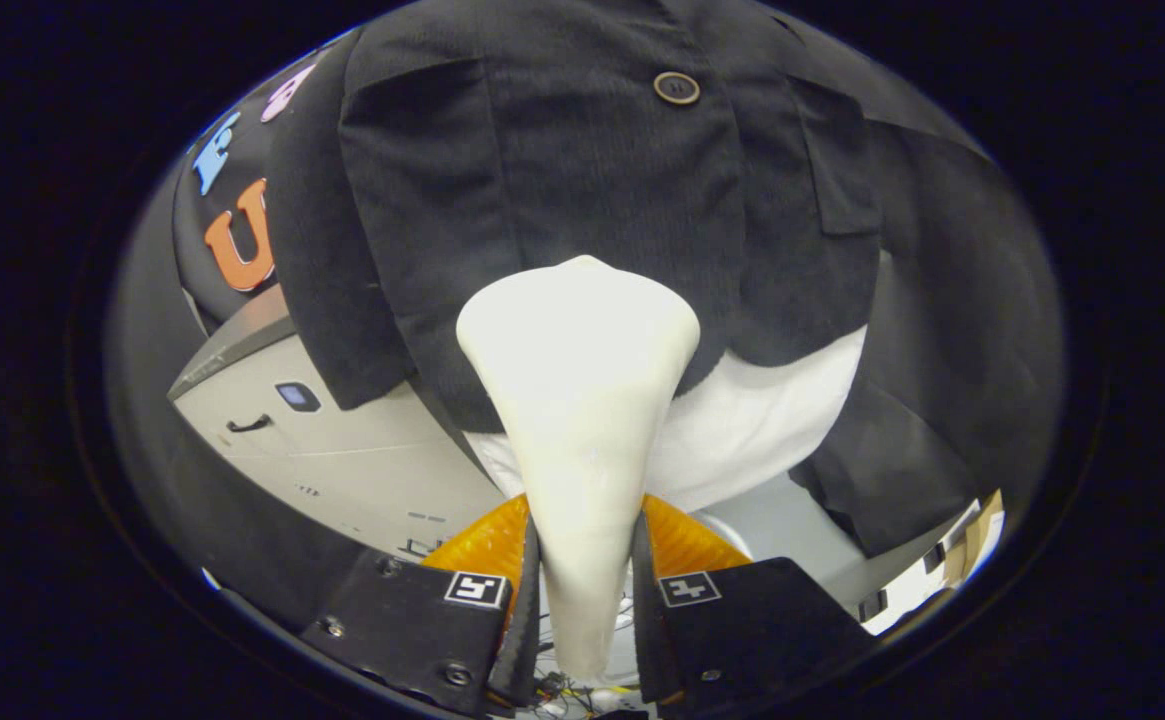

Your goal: Iron the clothes twice with a garment steamer, once on the left side and once on the right side.

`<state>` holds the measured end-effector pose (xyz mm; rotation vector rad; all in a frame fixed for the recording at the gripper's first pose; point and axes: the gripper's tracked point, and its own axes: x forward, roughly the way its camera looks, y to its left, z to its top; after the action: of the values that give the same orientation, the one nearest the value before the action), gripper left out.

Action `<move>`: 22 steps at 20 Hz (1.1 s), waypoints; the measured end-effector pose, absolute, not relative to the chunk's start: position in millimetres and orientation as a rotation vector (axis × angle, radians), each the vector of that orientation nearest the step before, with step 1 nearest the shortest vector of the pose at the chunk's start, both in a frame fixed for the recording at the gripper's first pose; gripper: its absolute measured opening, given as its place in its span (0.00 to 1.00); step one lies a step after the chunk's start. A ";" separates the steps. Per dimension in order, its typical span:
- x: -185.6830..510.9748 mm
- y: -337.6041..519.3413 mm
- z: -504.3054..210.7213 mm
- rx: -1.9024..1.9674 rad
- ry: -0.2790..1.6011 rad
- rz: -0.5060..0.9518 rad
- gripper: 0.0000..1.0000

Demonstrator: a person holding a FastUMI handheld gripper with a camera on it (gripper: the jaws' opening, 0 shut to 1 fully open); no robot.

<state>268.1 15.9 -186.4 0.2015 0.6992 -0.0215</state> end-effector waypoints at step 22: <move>202.7 -101.9 47.9 0.365 0.314 -0.110 0.42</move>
<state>202.7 -101.9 47.9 0.3653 0.3141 -0.1104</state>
